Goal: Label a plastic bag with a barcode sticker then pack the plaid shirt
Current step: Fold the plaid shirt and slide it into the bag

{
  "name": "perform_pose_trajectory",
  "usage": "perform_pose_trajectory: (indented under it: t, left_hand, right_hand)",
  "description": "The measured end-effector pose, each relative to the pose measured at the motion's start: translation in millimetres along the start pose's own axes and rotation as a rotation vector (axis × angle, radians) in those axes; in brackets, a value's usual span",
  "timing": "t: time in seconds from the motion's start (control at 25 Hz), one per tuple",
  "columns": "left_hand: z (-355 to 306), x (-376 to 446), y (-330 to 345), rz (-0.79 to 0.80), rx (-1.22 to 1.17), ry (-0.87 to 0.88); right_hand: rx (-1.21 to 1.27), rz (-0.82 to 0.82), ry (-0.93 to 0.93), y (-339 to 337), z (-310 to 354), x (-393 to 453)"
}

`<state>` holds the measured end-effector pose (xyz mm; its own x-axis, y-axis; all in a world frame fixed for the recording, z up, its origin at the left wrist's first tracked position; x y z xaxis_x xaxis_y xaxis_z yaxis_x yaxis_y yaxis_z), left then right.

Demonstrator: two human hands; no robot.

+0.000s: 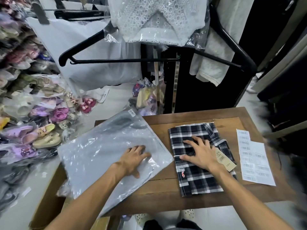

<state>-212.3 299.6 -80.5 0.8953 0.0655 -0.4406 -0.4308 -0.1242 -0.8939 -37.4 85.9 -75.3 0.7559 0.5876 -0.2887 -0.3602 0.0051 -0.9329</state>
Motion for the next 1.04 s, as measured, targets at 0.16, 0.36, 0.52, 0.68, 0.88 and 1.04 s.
perform_pose_trajectory:
  t: [0.16, 0.36, 0.52, 0.68, 0.88, 1.04]
  left_hand:
    - [-2, -2, -11, -0.073, -0.217, -0.017]
    - [-7, 24, -26, -0.261, -0.229, -0.401]
    - [-25, 29, -25, -0.216, -0.092, -0.553]
    - [-33, 36, -18, -0.146, -0.121, -0.613]
    - [-32, 31, -19, -0.184, -0.265, -0.638]
    - [-30, 19, -17, -0.254, -0.303, -0.715]
  right_hand:
    - [-0.025, -0.002, 0.005, -1, 3, -4]
    - [-0.098, 0.112, -0.035, 2, 7, -7]
    - [-0.227, 0.22, -0.222, -14, 11, 4]
    - [-0.303, 0.208, -0.646, -22, 38, 3]
    - [-0.438, 0.221, -0.916, -5, 63, -10]
    - [-0.425, 0.213, -1.043, -1, 86, -14]
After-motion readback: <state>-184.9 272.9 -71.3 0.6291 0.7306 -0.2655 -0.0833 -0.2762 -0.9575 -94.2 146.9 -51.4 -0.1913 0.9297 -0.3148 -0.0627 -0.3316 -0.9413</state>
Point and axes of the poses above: each hand's wrist, its own x-axis towards the middle knuckle, its own y-axis out of the palm, z = x × y, the point moved 9 cm from there along x, towards the middle knuckle, and after that the axes turned 8 degrees about -z, right-handed, at the moved point
